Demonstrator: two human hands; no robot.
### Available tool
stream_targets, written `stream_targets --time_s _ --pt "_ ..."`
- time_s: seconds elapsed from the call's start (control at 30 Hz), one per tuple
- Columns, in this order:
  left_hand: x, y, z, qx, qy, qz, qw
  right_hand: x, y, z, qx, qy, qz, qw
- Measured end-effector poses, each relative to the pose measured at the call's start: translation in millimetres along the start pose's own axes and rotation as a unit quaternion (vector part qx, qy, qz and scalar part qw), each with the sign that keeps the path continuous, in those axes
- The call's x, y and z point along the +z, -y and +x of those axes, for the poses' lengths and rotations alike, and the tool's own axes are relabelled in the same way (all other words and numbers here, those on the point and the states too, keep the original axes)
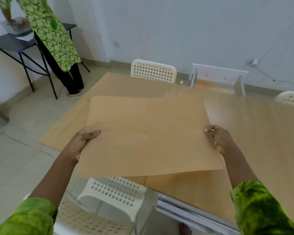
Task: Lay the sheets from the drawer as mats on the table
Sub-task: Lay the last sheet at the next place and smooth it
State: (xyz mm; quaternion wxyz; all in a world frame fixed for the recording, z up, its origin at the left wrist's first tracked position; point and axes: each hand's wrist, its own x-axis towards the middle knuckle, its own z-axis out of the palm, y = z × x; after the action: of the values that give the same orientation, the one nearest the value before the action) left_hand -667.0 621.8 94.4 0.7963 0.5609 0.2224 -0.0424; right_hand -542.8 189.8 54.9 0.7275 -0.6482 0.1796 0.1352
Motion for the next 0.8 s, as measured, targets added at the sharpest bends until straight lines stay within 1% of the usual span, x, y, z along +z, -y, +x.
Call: stream_targets --time_s 0.13,0.23,0.33,0.5,0.7,0.8 --pt "-52 -15 -12 0.005 0.006 0.045 0.999 50 -30 -36 -0.003 -0.037 0.013 0.999" --pt "-77 -23 -11 0.018 0.000 0.070 0.997 76 -44 -56 -0.003 -0.075 0.023 0.997" --pt "-88 -26 -3 0.018 -0.009 0.088 0.996 90 -53 -65 -0.006 -0.095 0.016 0.995" --pt "-96 -32 12 0.021 -0.042 0.134 0.990 110 -59 -59 0.014 -0.099 0.003 0.995" --pt "-112 -42 38 0.045 -0.094 0.237 0.966 142 -70 -50 0.038 -0.139 -0.046 0.988" --pt "-127 -49 60 0.047 -0.111 0.270 0.955 166 -78 -48 0.048 -0.149 -0.038 0.987"
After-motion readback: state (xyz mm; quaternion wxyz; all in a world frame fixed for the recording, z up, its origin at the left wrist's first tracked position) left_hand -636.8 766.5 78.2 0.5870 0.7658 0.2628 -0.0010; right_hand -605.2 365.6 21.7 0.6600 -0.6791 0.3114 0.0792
